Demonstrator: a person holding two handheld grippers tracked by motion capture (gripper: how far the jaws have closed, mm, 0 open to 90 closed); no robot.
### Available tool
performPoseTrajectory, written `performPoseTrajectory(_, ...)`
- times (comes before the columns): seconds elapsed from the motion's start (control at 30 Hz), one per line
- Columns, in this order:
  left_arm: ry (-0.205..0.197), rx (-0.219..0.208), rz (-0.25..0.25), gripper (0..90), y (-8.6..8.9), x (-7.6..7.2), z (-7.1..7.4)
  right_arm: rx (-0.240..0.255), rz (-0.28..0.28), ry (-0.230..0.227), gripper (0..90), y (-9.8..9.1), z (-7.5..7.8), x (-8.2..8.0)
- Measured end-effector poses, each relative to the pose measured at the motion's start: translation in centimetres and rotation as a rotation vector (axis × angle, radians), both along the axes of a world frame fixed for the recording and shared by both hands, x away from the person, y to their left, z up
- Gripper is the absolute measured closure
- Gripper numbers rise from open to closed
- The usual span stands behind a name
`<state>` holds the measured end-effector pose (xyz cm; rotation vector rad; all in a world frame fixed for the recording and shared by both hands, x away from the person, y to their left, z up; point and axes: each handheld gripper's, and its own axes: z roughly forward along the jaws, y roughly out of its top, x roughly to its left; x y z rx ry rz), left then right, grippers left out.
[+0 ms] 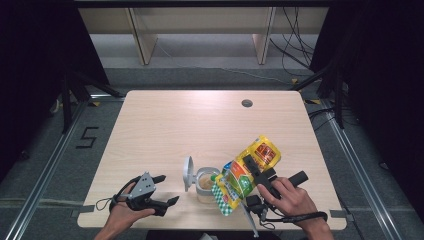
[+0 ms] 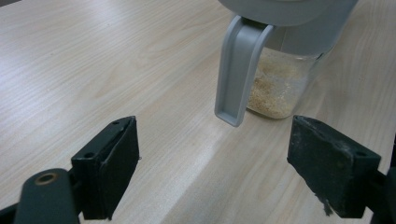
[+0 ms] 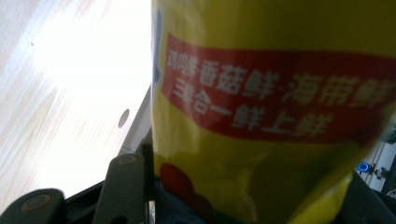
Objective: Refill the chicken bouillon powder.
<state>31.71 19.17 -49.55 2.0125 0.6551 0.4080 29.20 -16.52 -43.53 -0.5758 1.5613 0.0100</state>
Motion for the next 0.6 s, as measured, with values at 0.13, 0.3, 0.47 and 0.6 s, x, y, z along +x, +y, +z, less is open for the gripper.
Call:
performPoseTrajectory(0.13,0.001,0.0,-0.001,16.3,-0.02,0.01,-0.02,-0.035,-0.019,-0.01,51.5,-0.1,0.22,-0.18)
performPoseTrajectory(0.3,0.017,-0.028,0.011,16.3,-0.09,-0.16,-0.03,0.014,-0.004,0.018,51.6,0.09,-0.35,-0.12)
performPoseTrajectory(0.47,0.0,-0.001,0.0,16.3,-0.02,0.02,-0.02,0.011,-0.002,0.026,51.6,0.0,-0.36,-0.04)
performPoseTrajectory(0.6,-0.004,0.002,-0.002,16.3,-0.01,0.01,0.01,0.006,0.002,0.024,51.6,0.03,-0.33,-0.01)
